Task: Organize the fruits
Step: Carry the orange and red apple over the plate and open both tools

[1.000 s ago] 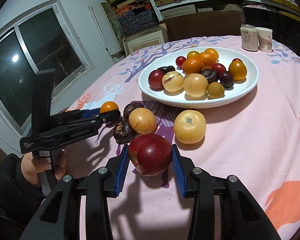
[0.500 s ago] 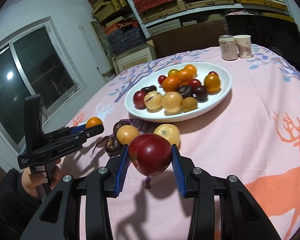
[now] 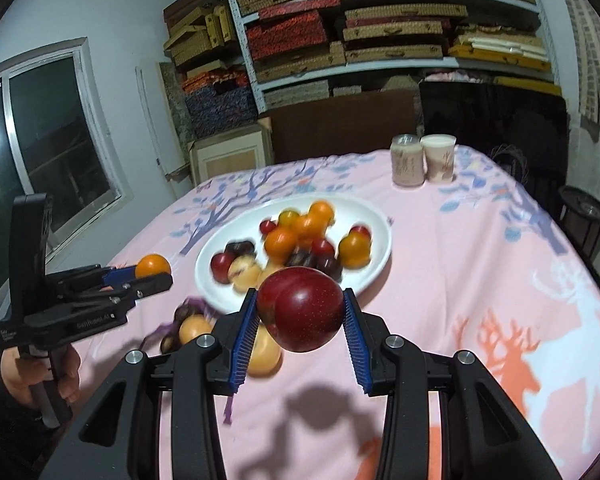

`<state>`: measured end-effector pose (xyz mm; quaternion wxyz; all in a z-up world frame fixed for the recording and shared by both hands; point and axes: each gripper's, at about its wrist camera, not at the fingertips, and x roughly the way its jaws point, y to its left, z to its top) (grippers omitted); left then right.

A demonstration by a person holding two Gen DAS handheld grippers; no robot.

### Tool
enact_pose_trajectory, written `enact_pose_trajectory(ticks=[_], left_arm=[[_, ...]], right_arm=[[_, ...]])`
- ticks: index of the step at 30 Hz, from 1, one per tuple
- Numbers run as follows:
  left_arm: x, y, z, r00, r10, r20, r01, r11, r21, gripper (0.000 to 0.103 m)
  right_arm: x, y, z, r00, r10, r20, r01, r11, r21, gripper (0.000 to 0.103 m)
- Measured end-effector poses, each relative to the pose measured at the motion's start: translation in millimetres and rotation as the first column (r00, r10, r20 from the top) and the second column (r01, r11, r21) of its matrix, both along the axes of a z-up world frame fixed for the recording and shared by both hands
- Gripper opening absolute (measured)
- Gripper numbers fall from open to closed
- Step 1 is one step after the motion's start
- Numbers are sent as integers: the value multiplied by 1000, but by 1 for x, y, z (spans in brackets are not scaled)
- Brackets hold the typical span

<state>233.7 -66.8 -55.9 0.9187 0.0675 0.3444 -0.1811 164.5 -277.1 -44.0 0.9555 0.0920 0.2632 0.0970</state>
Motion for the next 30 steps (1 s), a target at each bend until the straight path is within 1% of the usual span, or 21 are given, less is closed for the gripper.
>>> enact_pose_trajectory(ticks=[5, 8, 9, 10, 11, 12, 13, 14, 18, 22, 23, 24, 25, 27, 30], left_arm=[[40, -21, 6, 1000, 9, -28, -10, 1000, -24, 37], [64, -27, 2, 998, 16, -66, -18, 999, -37, 36], [72, -29, -1, 997, 21, -77, -24, 999, -39, 40], [77, -30, -2, 996, 26, -80, -30, 999, -41, 50], [81, -30, -4, 996, 38, -76, -41, 998, -38, 56], [84, -30, -4, 996, 57, -69, -59, 998, -35, 67], [85, -28, -3, 996, 65, -66, -68, 997, -41, 70], [84, -27, -3, 996, 65, -69, -68, 997, -49, 70], [71, -13, -2, 995, 65, -70, -68, 997, -48, 70], [40, 3, -10, 995, 53, -84, -56, 998, -29, 71], [30, 7, -15, 995, 48, -89, -50, 999, -20, 74], [19, 11, -20, 994, 48, -93, -49, 999, -9, 81], [9, 15, -25, 994, 48, -96, -48, 999, -3, 85], [-10, 19, -40, 992, 29, -121, -26, 999, 29, 85], [-31, 20, -60, 990, 19, -141, -4, 994, 106, 86]], right_arm=[[39, -3, 13, 999, -26, 27, 26, 999, -29, 42], [68, 2, 9, 1000, 6, 12, -6, 999, -46, 42], [76, 5, 7, 1000, 20, -2, -20, 999, -46, 42], [87, 9, 3, 998, 54, -27, -55, 998, -31, 43], [94, 13, 1, 996, 77, -42, -77, 997, -19, 42], [101, 17, -3, 994, 92, -57, -94, 995, -20, 44], [106, 22, -6, 993, 96, -68, -99, 995, -32, 48], [107, 25, -6, 994, 88, -65, -91, 995, -47, 52], [94, 23, -5, 995, 84, -62, -86, 995, -42, 54], [62, 16, -7, 994, 79, -70, -81, 996, -29, 55], [53, 16, -9, 994, 80, -75, -83, 996, -31, 56], [44, 15, -11, 993, 84, -79, -86, 996, -27, 58], [34, 15, -16, 993, 88, -84, -89, 996, -12, 59], [17, 15, -25, 992, 95, -85, -95, 995, 8, 60], [6, 15, -35, 994, 94, -63, -93, 995, 17, 60]])
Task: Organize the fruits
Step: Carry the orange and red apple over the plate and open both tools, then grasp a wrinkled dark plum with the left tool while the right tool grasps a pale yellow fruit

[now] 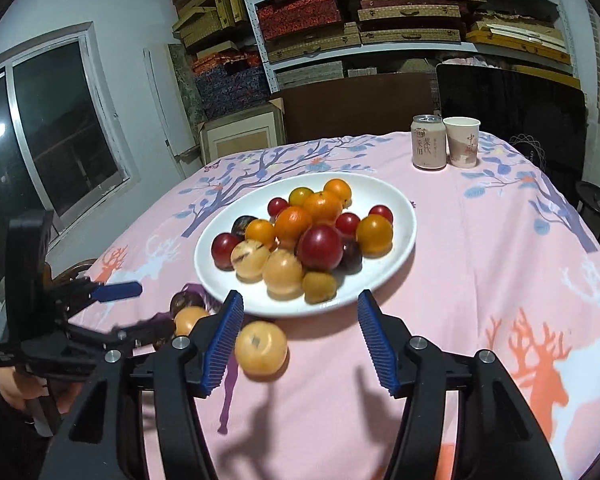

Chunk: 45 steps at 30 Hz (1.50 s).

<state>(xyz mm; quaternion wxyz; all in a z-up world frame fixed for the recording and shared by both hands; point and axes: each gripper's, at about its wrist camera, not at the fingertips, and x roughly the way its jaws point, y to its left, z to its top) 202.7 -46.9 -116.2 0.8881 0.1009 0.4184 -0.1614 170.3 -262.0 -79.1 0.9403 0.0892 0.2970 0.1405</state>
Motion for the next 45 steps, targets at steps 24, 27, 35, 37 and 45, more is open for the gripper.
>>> enact_pose_trajectory(ticks=[24, 27, 35, 37, 45], left_arm=[[-23, 16, 18, 990, -24, 141, 49, 983, -177, 41], [-19, 20, 17, 993, -9, 119, 32, 981, -191, 41], [-17, 22, 15, 995, -10, 103, 30, 981, -193, 41], [-17, 22, 15, 995, -9, 101, 28, 982, -188, 41], [-15, 22, 12, 996, -8, 91, 25, 983, -181, 41]], right_arm=[[8, 23, -30, 988, 119, -100, -120, 993, -12, 60], [13, 44, -34, 983, 124, -138, -138, 986, -96, 60], [37, 68, -47, 970, 64, -234, -112, 974, -196, 49], [36, 68, -46, 973, 66, -222, -109, 976, -186, 42], [21, 54, -40, 982, 54, -179, -78, 988, -133, 42]])
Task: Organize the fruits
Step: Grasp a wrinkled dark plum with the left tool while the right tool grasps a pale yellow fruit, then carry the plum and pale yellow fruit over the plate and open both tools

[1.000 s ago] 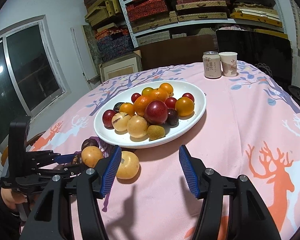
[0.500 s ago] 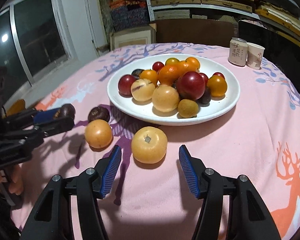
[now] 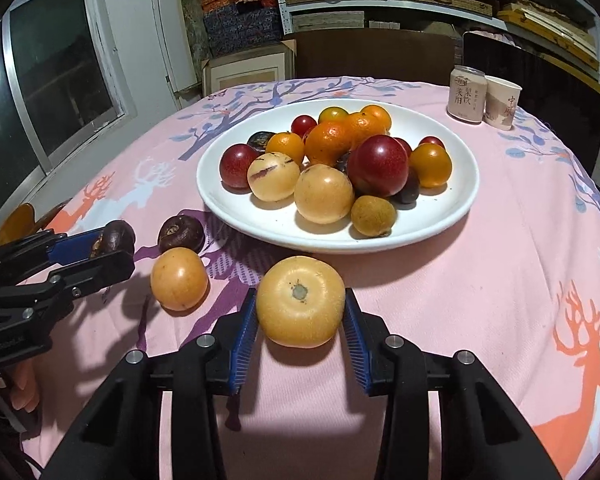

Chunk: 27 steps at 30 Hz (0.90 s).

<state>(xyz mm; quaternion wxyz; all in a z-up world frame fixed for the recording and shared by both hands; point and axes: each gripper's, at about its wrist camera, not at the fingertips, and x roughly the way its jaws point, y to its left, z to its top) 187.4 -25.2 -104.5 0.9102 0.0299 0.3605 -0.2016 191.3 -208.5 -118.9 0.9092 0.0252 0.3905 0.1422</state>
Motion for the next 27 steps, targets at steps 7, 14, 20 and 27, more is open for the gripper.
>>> enact_pose_trajectory(ticks=[7, 14, 20, 27], left_arm=[[4, -2, -4, 1000, 12, -8, -12, 1000, 23, 41], [3, -5, -7, 1000, 18, -4, -18, 999, 51, 41], [3, -9, -11, 1000, 22, -6, -22, 997, 80, 41], [-1, -13, -10, 999, 33, 24, -35, 993, 116, 41]], right_arm=[[-12, -4, 4, 1000, -11, 22, 11, 1000, 3, 42], [-27, -10, 10, 998, -38, 48, 38, 999, 0, 42], [-45, -17, 16, 996, -61, 67, 61, 998, 1, 42], [-65, -29, 21, 994, -79, 82, 80, 997, -5, 41]])
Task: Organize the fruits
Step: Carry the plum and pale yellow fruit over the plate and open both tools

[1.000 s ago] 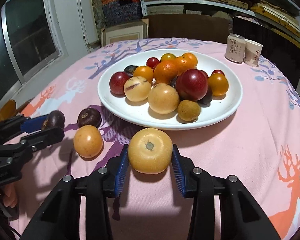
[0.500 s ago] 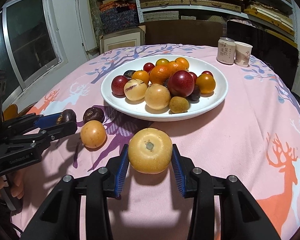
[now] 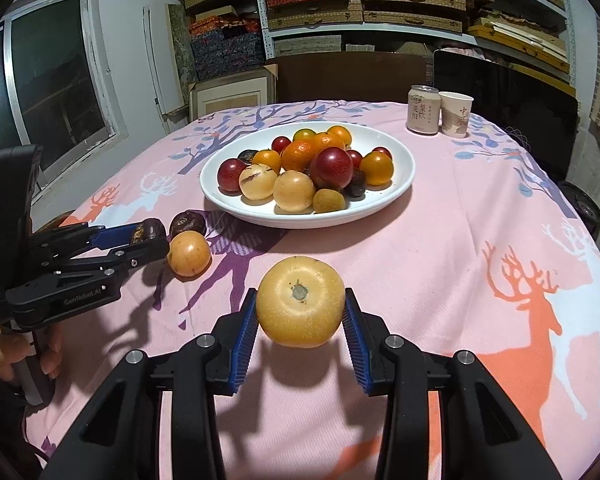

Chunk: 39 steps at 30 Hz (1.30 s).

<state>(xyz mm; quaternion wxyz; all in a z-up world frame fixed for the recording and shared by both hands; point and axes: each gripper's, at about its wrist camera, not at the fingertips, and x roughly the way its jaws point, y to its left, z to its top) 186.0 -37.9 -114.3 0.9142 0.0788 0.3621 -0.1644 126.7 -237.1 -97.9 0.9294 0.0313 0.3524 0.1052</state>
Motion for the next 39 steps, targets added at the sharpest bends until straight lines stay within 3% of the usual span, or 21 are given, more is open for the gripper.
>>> enact_pose_trajectory(ticks=[12, 23, 28, 34, 39], left_arm=[[-1, -1, 2, 999, 26, 19, -27, 999, 32, 41], [3, -5, 19, 999, 17, 36, -18, 999, 35, 41], [21, -17, 41, 998, 2, 67, -4, 999, 32, 41], [71, -36, 70, 996, 12, 87, -13, 1000, 7, 41], [116, -49, 68, 998, 36, 55, -35, 999, -12, 41]], right_arm=[[-16, -18, 4, 1000, -19, 12, 18, 1000, 15, 41], [-2, -24, 15, 1000, -3, 19, 2, 1000, 14, 41], [22, -26, 45, 997, 3, 78, -2, 1000, -20, 41], [68, -24, 84, 983, -7, 186, 14, 999, -35, 41], [117, -9, 88, 977, 24, 214, -12, 998, -61, 41]])
